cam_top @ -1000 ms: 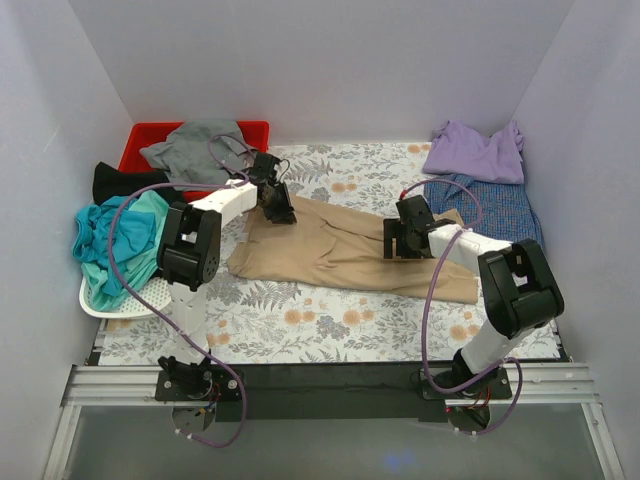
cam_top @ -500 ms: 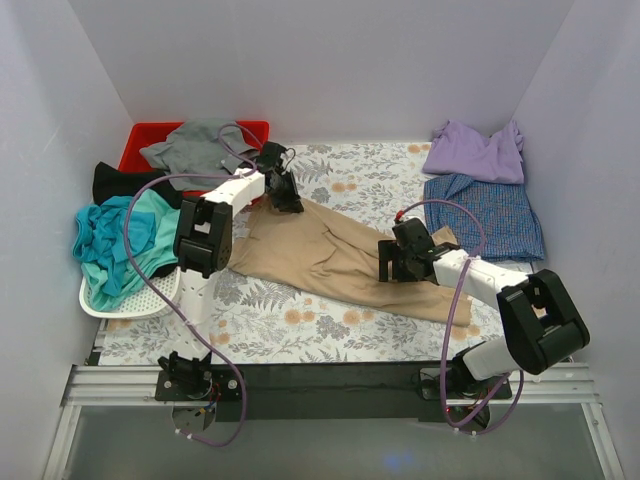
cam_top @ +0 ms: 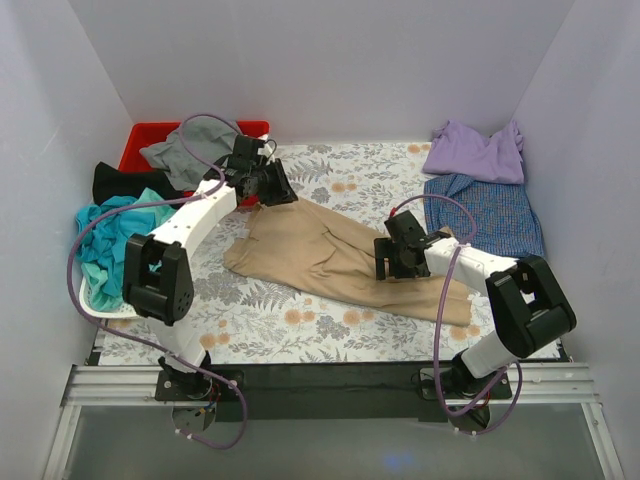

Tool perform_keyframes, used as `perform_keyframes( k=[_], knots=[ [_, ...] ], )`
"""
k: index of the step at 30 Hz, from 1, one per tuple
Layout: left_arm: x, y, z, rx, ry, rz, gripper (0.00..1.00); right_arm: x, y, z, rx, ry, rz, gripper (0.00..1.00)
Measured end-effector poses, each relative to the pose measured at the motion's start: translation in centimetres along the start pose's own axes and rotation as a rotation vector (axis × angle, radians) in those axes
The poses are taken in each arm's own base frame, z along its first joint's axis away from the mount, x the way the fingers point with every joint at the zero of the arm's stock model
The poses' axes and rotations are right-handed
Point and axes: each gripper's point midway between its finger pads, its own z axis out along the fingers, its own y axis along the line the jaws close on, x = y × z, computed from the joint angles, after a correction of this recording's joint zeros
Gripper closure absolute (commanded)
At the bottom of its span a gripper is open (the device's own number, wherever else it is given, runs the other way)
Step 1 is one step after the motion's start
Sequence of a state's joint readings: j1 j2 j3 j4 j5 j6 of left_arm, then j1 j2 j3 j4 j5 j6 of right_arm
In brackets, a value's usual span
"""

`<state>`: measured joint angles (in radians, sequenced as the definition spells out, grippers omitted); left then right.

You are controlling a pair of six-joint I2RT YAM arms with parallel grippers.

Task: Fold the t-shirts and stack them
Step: Fold the tshirt

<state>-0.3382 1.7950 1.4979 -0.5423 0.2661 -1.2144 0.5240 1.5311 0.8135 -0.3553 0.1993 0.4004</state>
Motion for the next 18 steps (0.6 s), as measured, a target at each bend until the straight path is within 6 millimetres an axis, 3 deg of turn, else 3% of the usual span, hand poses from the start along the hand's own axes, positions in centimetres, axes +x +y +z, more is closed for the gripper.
perform_keyframes(
  k=[2,4,7,11,18],
  knots=[
    [0.5,-0.2,-1.3,0.002,-0.023,-0.006,0.8,0.0,0.0,0.0,0.002,0.005,-0.004,0.1],
    [1.8,0.6,-1.4,-0.018,-0.009,-0.023,0.8,0.0,0.0,0.0,0.002,0.007,-0.005,0.1],
    [5.6,3.6,0.1,-0.1,0.075,-0.069,0.81,0.0,0.0,0.0,0.002,0.006,-0.005,0.1],
    [9.2,7.0,2.3,-0.203,0.164,-0.108,0.81,0.0,0.0,0.0,0.001,0.006,-0.006,0.1],
    [11.0,9.6,5.0,-0.293,0.234,-0.139,0.81,0.3,0.0,-0.1,-0.008,0.004,-0.005,0.1]
  ],
)
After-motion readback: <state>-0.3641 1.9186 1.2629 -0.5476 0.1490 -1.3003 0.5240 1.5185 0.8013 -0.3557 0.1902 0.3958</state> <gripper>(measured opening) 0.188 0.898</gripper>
